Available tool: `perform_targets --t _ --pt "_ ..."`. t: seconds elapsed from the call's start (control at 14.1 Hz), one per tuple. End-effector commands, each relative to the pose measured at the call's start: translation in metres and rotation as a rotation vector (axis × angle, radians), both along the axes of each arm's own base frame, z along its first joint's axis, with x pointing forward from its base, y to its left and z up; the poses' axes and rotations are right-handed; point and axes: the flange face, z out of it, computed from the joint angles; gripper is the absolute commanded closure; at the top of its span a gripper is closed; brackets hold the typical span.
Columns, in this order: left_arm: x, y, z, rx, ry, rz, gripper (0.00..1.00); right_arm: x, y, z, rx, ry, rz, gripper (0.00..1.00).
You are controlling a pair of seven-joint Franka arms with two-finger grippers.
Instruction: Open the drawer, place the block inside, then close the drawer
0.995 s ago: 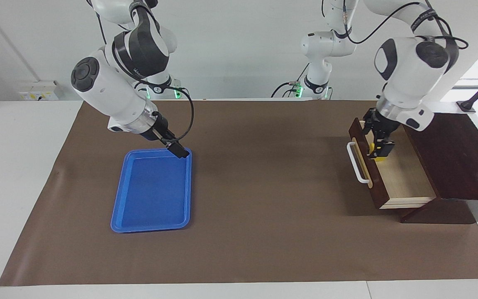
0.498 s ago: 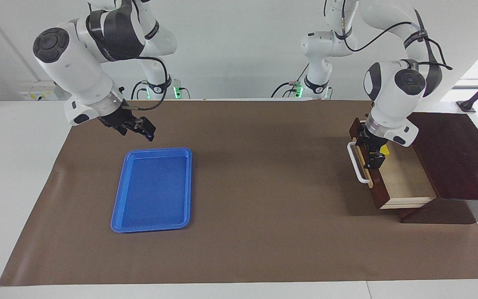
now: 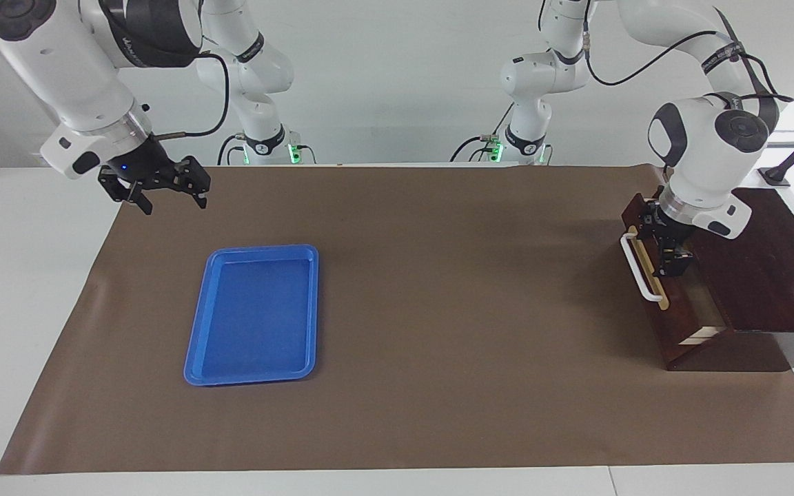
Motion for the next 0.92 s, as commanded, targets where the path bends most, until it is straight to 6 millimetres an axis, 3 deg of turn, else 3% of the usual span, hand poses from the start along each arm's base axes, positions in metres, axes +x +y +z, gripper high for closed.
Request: perform_targets --t 0.0,0.21,0.43,0.64,0.85 --pt "-0.002 0.025 0.004 0.021 -0.026 -0.007 0.00 -0.036 -0.010 0.013 -0.032 -0.010 0.014 0.00" --pt "0.000 0.025 0.009 0.022 -0.014 -0.039 0.00 -0.043 -0.015 0.006 -0.046 0.012 0.002 0.00" --pt "-0.001 -0.010 0.048 0.022 0.036 -0.153 0.00 -0.041 -0.017 -0.003 -0.059 0.015 -0.017 0.00" --pt "-0.034 -0.050 0.101 -0.012 0.105 -0.474 0.00 -0.035 -0.019 -0.024 -0.060 0.011 -0.047 0.00" --pt "-0.064 -0.064 0.132 -0.106 0.139 -0.778 0.00 -0.033 -0.022 -0.027 -0.059 0.018 -0.056 0.00"
